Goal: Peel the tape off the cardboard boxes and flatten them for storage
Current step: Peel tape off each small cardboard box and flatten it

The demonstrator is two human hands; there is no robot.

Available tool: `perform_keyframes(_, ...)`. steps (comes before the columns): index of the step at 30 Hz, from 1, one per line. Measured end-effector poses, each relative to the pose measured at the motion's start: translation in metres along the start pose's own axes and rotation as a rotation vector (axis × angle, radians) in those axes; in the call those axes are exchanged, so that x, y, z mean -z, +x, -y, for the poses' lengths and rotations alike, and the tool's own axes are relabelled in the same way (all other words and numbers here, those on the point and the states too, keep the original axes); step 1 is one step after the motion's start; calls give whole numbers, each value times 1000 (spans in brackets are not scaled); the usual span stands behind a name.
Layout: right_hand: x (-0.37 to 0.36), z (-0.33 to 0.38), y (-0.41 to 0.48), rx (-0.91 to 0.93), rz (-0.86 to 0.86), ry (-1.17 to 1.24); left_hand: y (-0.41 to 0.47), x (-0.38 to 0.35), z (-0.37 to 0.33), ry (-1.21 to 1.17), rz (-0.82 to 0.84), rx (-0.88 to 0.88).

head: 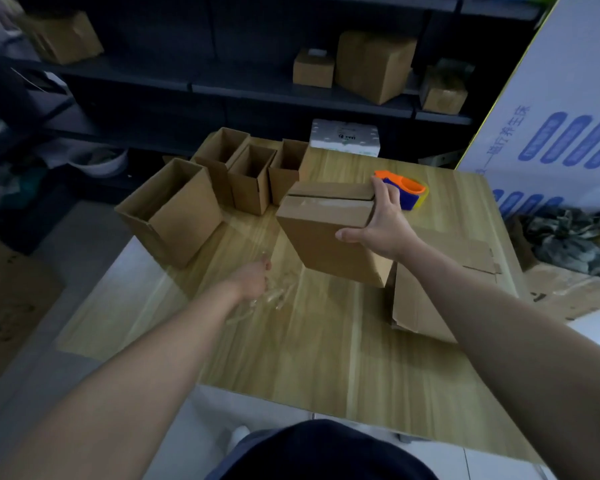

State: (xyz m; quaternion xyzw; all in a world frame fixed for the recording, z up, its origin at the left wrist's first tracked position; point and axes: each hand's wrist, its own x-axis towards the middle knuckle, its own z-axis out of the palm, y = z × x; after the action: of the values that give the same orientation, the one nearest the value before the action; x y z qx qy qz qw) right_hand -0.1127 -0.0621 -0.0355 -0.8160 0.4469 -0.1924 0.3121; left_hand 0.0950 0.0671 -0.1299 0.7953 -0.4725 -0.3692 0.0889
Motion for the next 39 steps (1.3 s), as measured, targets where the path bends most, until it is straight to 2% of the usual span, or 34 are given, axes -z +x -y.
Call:
perform_keyframes(9,-9,12,-1,56,31,-21,-10,-2,17,-89,-141,85)
perform_keyframes(15,-10,12,1,43,24,-24,-2,4,23,-31,-63,105)
perform_keyframes(23,-21,23,5,50,64,-12,-1,17,25,-95,-276,143)
perform_keyframes(32,-31,34,12,38,116,-19,0,37,23,-81,-147,95)
perform_keyframes(36,-37,37,13,48,131,-49,2,40,23,-168,-167,77)
perform_keyframes(37,-38,37,13,50,135,-55,1,40,23,-130,-192,71)
perform_keyframes(39,-38,37,13,57,132,-68,0,44,20,-71,-369,67)
